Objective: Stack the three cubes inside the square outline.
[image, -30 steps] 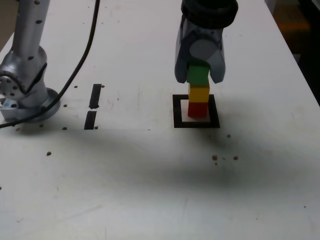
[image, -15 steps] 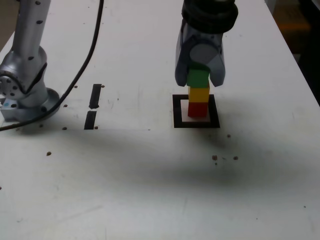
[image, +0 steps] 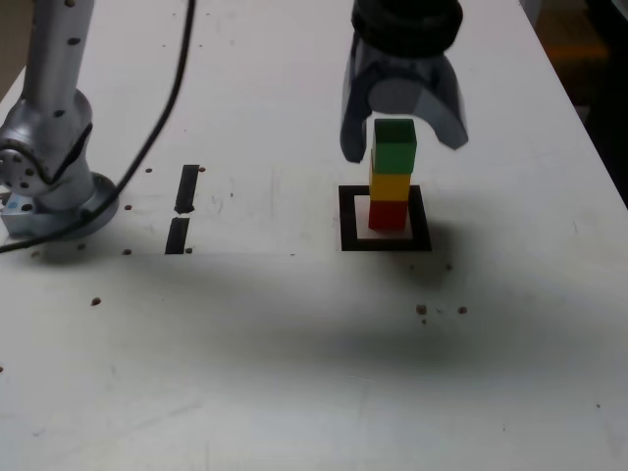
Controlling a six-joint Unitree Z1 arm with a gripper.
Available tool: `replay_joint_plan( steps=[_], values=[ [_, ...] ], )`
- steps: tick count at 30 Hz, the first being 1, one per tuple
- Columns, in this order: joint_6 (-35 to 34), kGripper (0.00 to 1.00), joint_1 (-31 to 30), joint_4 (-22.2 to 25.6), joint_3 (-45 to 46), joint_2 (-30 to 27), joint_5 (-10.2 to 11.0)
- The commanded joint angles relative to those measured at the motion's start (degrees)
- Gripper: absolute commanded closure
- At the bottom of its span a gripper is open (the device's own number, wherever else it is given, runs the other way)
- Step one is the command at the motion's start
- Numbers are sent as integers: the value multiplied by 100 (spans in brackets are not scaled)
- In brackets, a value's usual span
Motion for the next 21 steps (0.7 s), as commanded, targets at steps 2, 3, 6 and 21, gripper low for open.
replay_joint_plan(
  steps=[2,3,6,21],
  values=[
    [-20,0,-128,200,-118,-539,78],
    [-38,0,-227,352,-190,-853,124],
    [-57,0,-401,701,-123,-1576,206],
    [42,0,-219,-76,3698,-3774,-10]
  ],
)
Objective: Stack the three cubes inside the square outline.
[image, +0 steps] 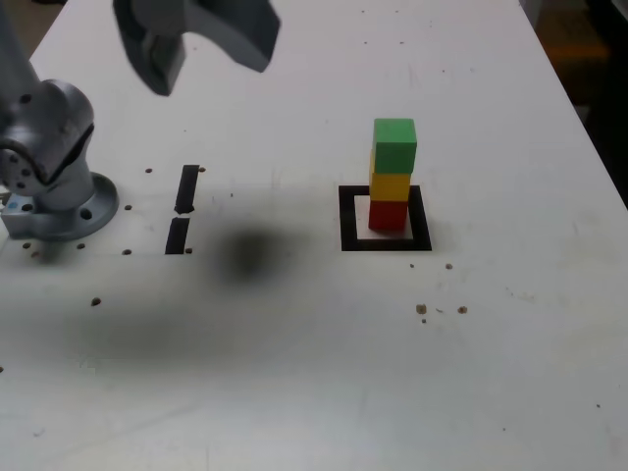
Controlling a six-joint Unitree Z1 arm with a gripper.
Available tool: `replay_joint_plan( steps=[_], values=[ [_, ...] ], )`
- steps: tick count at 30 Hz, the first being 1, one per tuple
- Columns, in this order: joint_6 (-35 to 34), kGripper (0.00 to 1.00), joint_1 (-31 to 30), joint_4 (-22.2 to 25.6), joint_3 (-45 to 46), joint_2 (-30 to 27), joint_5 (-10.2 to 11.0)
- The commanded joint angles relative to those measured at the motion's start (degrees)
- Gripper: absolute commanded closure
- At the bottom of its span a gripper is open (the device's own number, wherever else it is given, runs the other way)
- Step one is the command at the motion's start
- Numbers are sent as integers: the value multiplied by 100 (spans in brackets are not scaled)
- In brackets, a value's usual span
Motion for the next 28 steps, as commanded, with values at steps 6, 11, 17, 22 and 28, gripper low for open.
replay_joint_plan(
  steps=[6,11,17,22,28],
  values=[
    [-7,0,115,-1319,2204,-338,-272],
    [49,0,342,-1744,2792,-330,-225],
    [102,0,566,-2020,3120,-299,-108],
    [139,0,649,-2105,3163,-398,-88],
    [106,0,662,-2167,3234,-514,-117]
  ],
)
